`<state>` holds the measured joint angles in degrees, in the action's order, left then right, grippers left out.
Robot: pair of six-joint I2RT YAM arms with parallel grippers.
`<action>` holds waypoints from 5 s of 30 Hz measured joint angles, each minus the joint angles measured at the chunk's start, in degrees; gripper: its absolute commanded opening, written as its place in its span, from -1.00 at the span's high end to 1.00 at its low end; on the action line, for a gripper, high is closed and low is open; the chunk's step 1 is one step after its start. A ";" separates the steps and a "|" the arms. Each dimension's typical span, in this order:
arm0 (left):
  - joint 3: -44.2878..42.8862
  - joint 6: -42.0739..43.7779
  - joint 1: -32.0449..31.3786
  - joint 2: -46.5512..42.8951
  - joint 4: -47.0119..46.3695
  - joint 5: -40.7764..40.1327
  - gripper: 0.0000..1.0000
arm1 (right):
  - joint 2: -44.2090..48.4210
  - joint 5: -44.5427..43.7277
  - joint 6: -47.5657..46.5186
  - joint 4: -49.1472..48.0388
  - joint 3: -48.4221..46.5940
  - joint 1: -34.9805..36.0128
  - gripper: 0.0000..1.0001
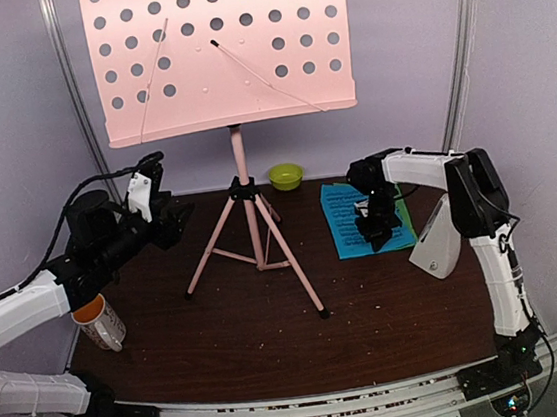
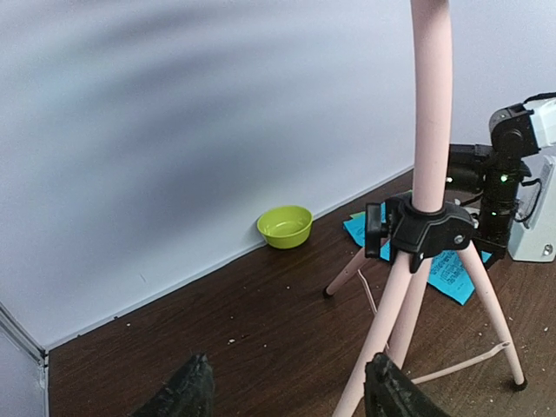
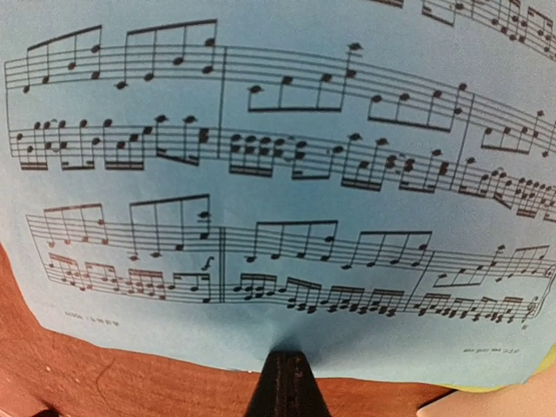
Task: Set up the instrument practice props
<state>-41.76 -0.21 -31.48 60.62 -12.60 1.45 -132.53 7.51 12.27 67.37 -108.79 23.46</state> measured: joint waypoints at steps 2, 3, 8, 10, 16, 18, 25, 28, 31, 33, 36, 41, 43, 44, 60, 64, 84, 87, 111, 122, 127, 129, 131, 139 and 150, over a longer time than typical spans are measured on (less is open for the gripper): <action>0.09 -0.13 0.04 0.00 -0.07 0.09 -0.22 | 3.56 1.05 0.00 -2.78 6.34 0.83 1.00; 0.11 -0.15 0.04 0.00 -0.11 0.09 -0.22 | 5.35 1.62 0.02 -4.09 9.42 1.33 1.00; 0.13 -0.17 0.04 0.00 -0.57 0.09 -0.22 | 12.96 4.11 0.07 -10.21 21.99 5.75 1.00; 0.13 -0.17 0.04 0.00 -0.66 0.09 -0.22 | 14.97 4.76 0.07 -12.15 25.16 7.91 1.00; 0.13 -0.15 0.04 0.02 -0.63 0.11 -0.22 | 20.72 9.07 1.31 -17.88 33.46 11.58 0.77; 0.13 -0.15 0.04 0.15 -0.61 0.15 -0.22 | 22.10 9.97 2.21 -18.84 34.82 11.65 0.60; 0.13 -0.17 0.04 0.90 -0.04 0.55 -0.23 | 31.32 10.16 6.99 -27.10 35.30 10.27 0.08; 0.13 -0.31 0.04 0.98 0.63 0.87 -0.23 | 36.17 8.92 9.44 -32.63 38.29 9.14 0.00; 0.09 -0.44 0.04 1.14 0.63 0.96 -0.23 | 41.00 6.32 13.33 -38.34 46.05 7.82 -0.14; 0.02 -0.50 0.04 1.46 0.66 0.96 -0.23 | 44.85 4.02 16.52 -42.51 53.40 7.23 -0.31; -0.48 -0.52 0.04 2.47 0.72 1.01 -0.23 | 49.66 0.48 21.46 -48.68 62.93 6.95 -0.43; -1.11 -0.52 0.04 3.19 0.87 1.14 -0.23 | 51.45 -3.61 25.29 -55.30 69.85 6.56 -0.46; -1.11 -0.52 0.04 3.19 0.90 1.14 -0.23 | 50.16 -3.82 25.77 -57.90 69.90 5.73 -0.46; -1.11 -0.52 0.04 3.21 0.90 1.16 -0.23 | 49.35 -3.82 26.03 -59.36 69.90 5.25 -0.46; -1.99 -0.52 0.04 3.39 2.21 1.14 -0.23 | 39.91 -0.90 27.61 -66.90 67.28 2.43 -0.19; -1.99 -0.52 0.04 3.39 2.19 1.14 -0.23 | 39.45 2.71 28.41 -68.17 67.14 2.40 -0.01; -1.99 -0.50 0.04 3.39 2.19 1.11 -0.23 | 40.02 6.05 31.47 -70.12 68.76 2.25 -0.07; -1.99 -0.50 0.04 3.39 2.19 1.14 -0.23 | 40.30 5.73 31.21 -70.10 69.07 1.79 -0.08; -1.75 -0.50 0.04 3.06 1.97 1.11 -0.24 | 35.98 22.69 41.92 -87.49 73.48 1.29 0.32; -1.64 -0.50 0.04 2.93 1.90 1.11 -0.24 | 35.23 24.74 46.31 -96.08 78.55 1.31 0.30; -1.36 -0.50 0.04 2.89 1.60 1.11 -0.24 | 33.73 25.49 48.78 -100.19 79.41 2.40 0.41; -1.29 -0.50 0.04 2.89 1.51 1.11 -0.24 | 32.48 26.12 50.36 -102.20 79.30 3.52 0.45; -1.27 -0.50 0.04 2.89 1.49 1.11 -0.24 | 31.76 26.62 51.52 -103.25 79.17 4.48 0.49; -1.09 -0.50 0.04 2.80 1.46 1.07 -0.24 | 29.70 27.65 56.17 -106.79 78.82 6.21 0.40; 5.68 -4.24 -0.15 -4.07 -0.46 1.14 -0.15 | 28.57 26.45 57.68 -106.90 77.05 7.02 0.46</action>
<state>-36.07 -4.45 -31.64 56.55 -13.06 2.59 -103.96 33.95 69.95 -39.53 -31.75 30.48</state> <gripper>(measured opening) 0.576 0.274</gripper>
